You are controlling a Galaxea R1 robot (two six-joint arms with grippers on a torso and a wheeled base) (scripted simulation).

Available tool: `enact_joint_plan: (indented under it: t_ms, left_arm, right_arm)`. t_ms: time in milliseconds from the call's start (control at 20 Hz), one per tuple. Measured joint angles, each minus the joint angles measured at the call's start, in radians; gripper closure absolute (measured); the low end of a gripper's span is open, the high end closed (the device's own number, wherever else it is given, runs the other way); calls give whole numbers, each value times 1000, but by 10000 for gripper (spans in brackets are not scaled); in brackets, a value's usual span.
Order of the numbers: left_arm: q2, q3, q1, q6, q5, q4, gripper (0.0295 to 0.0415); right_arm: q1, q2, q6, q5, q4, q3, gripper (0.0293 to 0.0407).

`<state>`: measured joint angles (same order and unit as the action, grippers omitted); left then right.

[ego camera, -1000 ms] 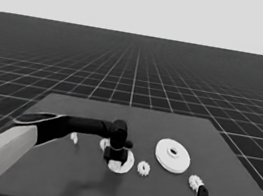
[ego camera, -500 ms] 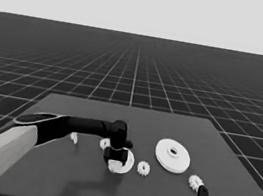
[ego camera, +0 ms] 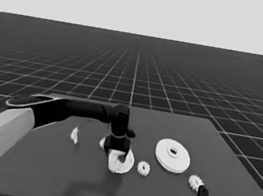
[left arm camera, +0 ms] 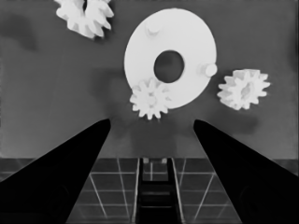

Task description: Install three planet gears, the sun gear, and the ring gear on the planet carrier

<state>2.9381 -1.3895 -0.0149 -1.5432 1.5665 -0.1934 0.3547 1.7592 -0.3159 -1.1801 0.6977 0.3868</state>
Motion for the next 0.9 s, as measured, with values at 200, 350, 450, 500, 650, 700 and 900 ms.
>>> enact_joint_plan:
  t_ms: [200, 350, 450, 500, 650, 700, 900]
  left_arm:
    - [-72, -219, 35, 288, -51, 42, 326]
    - [-63, -374, 42, 430, -66, 59, 326]
    - [-57, -405, 42, 456, -69, 62, 326]
    - [-55, -412, 42, 462, -69, 63, 326]
    - [-38, -464, -24, 492, -109, -1, 326]
    - [-23, -505, -75, 513, -136, -36, 326]
    - [5, -579, -130, 550, -176, -73, 326]
  right_arm:
    - [0, 0, 0, 0, 0, 0, 315]
    - [0, 0, 0, 0, 0, 0, 315]
    - [0, 0, 0, 0, 0, 0, 315]
    - [0, 0, 0, 0, 0, 0, 315]
    - [0, 0, 0, 0, 0, 0, 315]
    - [0, 0, 0, 0, 0, 0, 315]
    - [0, 0, 0, 0, 0, 0, 315]
